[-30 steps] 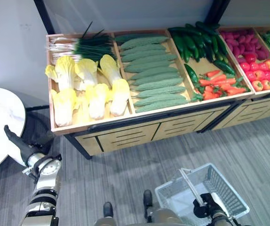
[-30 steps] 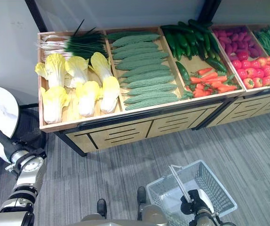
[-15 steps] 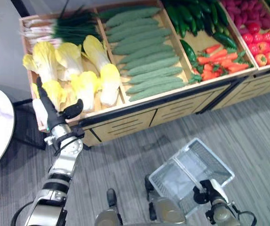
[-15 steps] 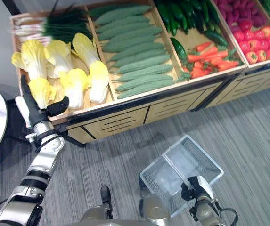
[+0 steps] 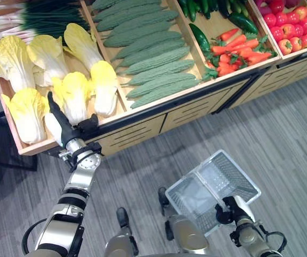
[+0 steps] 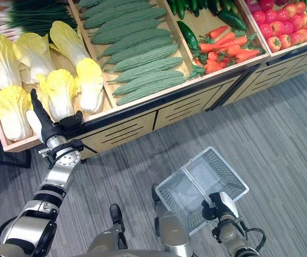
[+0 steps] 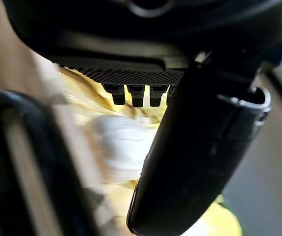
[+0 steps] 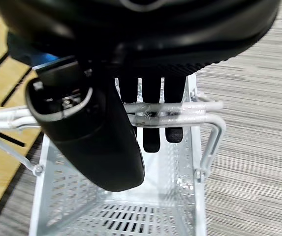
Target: Get the vegetables into the basket
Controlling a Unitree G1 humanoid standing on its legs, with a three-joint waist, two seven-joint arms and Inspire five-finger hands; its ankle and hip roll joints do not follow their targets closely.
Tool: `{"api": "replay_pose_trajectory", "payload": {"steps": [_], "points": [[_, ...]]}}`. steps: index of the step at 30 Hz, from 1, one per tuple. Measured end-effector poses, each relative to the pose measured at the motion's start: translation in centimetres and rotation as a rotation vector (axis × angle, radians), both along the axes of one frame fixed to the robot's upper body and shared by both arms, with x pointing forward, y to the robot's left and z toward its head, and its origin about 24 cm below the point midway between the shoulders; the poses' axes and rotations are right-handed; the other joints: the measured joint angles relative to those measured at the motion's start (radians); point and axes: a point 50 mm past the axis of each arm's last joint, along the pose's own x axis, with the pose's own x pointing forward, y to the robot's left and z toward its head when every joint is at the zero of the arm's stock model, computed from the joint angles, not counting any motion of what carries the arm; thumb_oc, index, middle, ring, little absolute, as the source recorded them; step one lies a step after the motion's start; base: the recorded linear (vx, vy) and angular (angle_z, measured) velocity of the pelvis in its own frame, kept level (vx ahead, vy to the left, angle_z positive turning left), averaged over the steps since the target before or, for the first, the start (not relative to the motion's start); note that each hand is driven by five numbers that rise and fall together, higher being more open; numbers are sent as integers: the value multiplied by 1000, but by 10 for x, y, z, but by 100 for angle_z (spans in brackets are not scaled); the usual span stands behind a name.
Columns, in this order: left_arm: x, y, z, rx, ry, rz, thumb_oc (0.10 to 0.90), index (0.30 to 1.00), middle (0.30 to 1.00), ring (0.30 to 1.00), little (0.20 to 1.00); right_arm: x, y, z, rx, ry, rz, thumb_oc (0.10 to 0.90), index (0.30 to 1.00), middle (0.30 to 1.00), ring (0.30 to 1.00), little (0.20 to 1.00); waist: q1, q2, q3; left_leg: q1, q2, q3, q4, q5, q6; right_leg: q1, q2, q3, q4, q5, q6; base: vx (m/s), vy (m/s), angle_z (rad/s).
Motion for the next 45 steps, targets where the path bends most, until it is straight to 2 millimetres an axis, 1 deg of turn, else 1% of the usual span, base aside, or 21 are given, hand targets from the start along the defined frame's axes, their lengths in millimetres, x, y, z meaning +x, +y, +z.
{"api": "replay_pose_trajectory", "payload": {"steps": [5, 6, 7, 8, 9, 13, 15, 16, 18, 20, 24, 26, 28, 29, 30, 33, 36, 39, 40, 41, 45], "points": [[-2, 12, -8, 11, 39, 74, 900, 1000, 1000, 1000, 1000, 2, 1, 1, -12, -10, 18, 400, 300, 300, 300, 300, -2, -3, 1, 7, 0, 15, 0, -3, 0, 1, 3, 14, 0, 3, -1, 25, -17, -8], [-1, 14, -8, 10, 45, 82, 816, 882, 882, 882, 882, 2, 1, 1, -13, -10, 17, 400, 300, 300, 300, 300, -2, -3, 0, 9, 1, 18, 0, -3, 0, 0, 4, 17, 0, 3, 0, 4, -6, -6], [0, 16, -10, 15, 62, 91, 620, 607, 607, 607, 607, 2, 1, 1, -14, -10, 16, 400, 300, 300, 300, 300, -2, -3, 0, 9, 1, 20, 0, -3, -1, 0, 5, 19, 0, 3, 0, 3, 2, -6], [1, 16, -10, 19, 66, 94, 400, 300, 300, 300, 300, 2, 1, 1, -15, -9, 15, 400, 300, 300, 300, 300, -2, -3, 0, 10, 1, 21, 0, -3, -1, 0, 5, 20, 0, 2, 1, 9, 10, -9], [8, 23, -8, 34, 107, 99, 400, 300, 300, 300, 300, 2, 0, 1, -18, -9, 13, 400, 300, 300, 300, 300, -2, -3, 0, 10, 1, 25, 0, -3, -1, -2, 5, 25, 0, -1, 7, 7, 13, -8], [19, 39, -7, 120, 251, 52, 400, 300, 300, 300, 300, 6, -3, 2, -32, 0, 5, 400, 300, 300, 300, 300, -2, 2, -4, 8, 1, 28, -5, -7, 0, -7, 6, 29, -3, 1, 8, 14, 21, -4], [27, 45, -5, 72, 305, 36, 400, 300, 300, 300, 300, 8, -7, 3, -54, 20, 6, 400, 300, 300, 300, 300, -2, 14, -22, 8, 1, 31, -5, -8, 1, -9, 6, 32, -4, 1, 8, 19, 26, -6], [29, 47, -6, 39, 355, 30, 400, 300, 300, 300, 300, 9, -9, 3, -64, 32, 14, 400, 300, 300, 300, 300, -6, 24, -46, 4, 1, 35, -5, -10, 2, -15, 7, 38, -4, 1, 8, 21, 17, -9], [30, 56, -6, 33, 440, 33, 400, 300, 300, 300, 300, 17, -11, 8, -75, 23, 50, 400, 300, 300, 300, 300, -14, 38, -67, -1, 1, 41, -5, -8, 0, -23, 8, 44, -1, 8, 9, 18, 21, -9], [32, 57, -4, 37, 488, 20, 400, 300, 300, 300, 300, 19, -14, 10, -82, 24, 65, 400, 300, 300, 300, 300, -14, 48, -75, 0, 1, 42, -5, -6, -2, -23, 9, 45, 0, 9, 9, 5, 15, -4], [32, 64, -1, 43, 506, 7, 400, 300, 300, 300, 300, 20, -15, 11, -81, 30, 72, 400, 300, 300, 300, 300, -14, 49, -75, -1, 2, 44, -5, -5, -4, -24, 11, 47, 0, 10, 8, 0, 2, -1], [32, 64, 1, -19, 474, 19, 400, 300, 300, 300, 300, 20, -15, 11, -75, 35, 76, 400, 300, 300, 300, 300, -15, 48, -75, 0, 2, 44, -5, -4, -5, -24, 11, 47, 0, 10, 8, 0, 0, 0], [37, 56, 6, -161, 373, 43, 400, 300, 300, 300, 300, 18, -13, 10, -69, 32, 81, 400, 300, 300, 300, 300, -13, 45, -74, 0, 2, 41, -3, -2, -7, -22, 10, 45, 0, 14, 4, -2, -7, 3], [38, 46, 13, -253, 246, 60, 400, 300, 300, 300, 300, 15, -12, 9, -63, 31, 83, 400, 300, 300, 300, 300, -9, 40, -70, -1, 2, 36, -3, -1, -7, -21, 10, 37, 1, 15, 3, -4, -17, 9], [34, 37, 23, -259, 129, 46, 400, 300, 300, 300, 300, 13, -9, 8, -52, 27, 90, 400, 300, 300, 300, 300, -7, 26, -62, 0, 3, 32, -3, 0, -9, -17, 10, 31, 1, 24, -8, -20, -26, 14], [8, 6, 60, -214, -207, -29, 400, 300, 300, 300, 300, 4, 2, 2, -7, 28, 82, 400, 300, 300, 300, 300, -4, -27, -32, 10, 7, 15, 0, 5, -11, 2, 10, 13, 1, 23, -9, -3, -10, 17], [-9, -9, 66, -196, -335, 3, 400, 300, 300, 300, 300, -9, 0, -5, -5, 71, 46, 400, 300, 300, 300, 300, 3, -35, -28, 42, 3, 5, -1, 1, -8, 41, 3, 7, 0, 11, -4, 18, 10, 16], [-23, -5, 71, -195, -436, 9, 400, 300, 300, 300, 300, -17, 0, -10, 1, 100, 23, 400, 300, 300, 300, 300, 21, -29, -25, 53, -1, -6, -4, -7, -5, 54, -3, 3, 0, -5, 6, 30, 24, 6], [-30, -4, 68, -217, -452, -44, 400, 300, 300, 300, 300, -18, 0, -10, 5, 102, 9, 400, 300, 300, 300, 300, 29, -24, -25, 54, -2, -9, -5, -7, -4, 57, -3, 2, 0, -5, 6, 18, 27, 11], [-41, -1, 57, -265, -464, -129, 400, 300, 300, 300, 300, -23, -3, -11, 2, 112, -15, 400, 300, 300, 300, 300, 29, -9, -26, 63, -2, -13, -5, -8, -4, 68, -4, -2, 0, -7, 6, 15, 29, 9], [-60, 6, 15, -489, -362, -304, 400, 300, 300, 300, 300, -31, -13, -11, -4, 132, -59, 400, 300, 300, 300, 300, 43, 27, -34, 76, -6, -18, -1, -11, 0, 85, -8, -7, 0, -7, 0, 6, 15, 4]]}}
